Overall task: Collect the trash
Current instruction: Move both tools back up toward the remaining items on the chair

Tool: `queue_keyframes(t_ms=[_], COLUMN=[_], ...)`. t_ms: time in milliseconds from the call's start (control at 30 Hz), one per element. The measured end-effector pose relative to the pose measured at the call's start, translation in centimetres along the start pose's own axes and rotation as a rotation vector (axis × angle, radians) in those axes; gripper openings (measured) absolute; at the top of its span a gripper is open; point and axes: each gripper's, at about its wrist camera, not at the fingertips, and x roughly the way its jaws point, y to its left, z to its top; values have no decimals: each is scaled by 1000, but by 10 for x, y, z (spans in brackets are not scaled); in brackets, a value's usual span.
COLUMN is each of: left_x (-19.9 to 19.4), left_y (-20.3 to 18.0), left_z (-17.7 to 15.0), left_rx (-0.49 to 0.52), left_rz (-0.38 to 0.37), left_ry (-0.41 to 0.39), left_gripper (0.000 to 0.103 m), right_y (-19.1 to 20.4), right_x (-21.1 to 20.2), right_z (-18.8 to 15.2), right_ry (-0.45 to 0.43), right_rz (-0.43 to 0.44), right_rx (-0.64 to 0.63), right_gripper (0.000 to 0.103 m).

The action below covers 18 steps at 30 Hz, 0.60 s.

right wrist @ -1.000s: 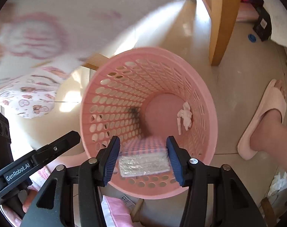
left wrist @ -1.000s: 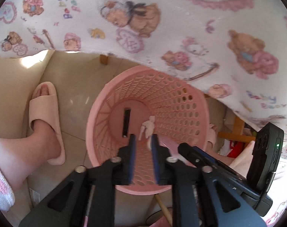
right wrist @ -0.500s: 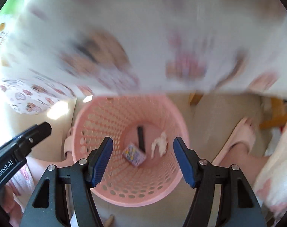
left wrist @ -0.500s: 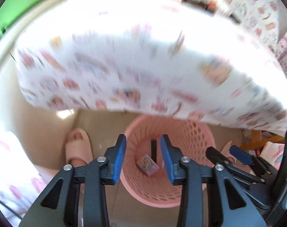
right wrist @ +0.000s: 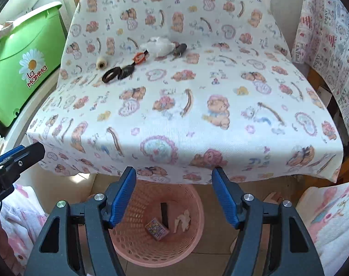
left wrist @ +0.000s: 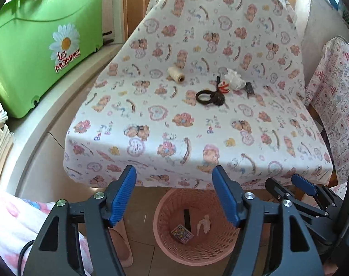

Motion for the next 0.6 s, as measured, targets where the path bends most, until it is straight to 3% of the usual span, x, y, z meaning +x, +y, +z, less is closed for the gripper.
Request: queue_keyframes(t_ms=[167,267,367,433,600], left_x=[-28,-38,-41,-44,-45], left_y=[-4,-7,-12,-12,-6], left_z=[21,31,38,41,48], left_rx=[-7,3,40,32,-18], left_rz=[-2,34,61,61,38], left_ry=[-76,-100,-88,-88,-66], left_gripper=[87,96,96,96,96], right_y=[-2,2,3,3,-2], right_x=[-30,-44,-56,-63,-73], right_z=[14,21,23,25,32], right_ry=[-74,-113,-148,-171,-208], right_rz=[26,28,25,24,2], right_rx=[-6,-24,-44,-52,-61], right_gripper=[76,77,81,85,86])
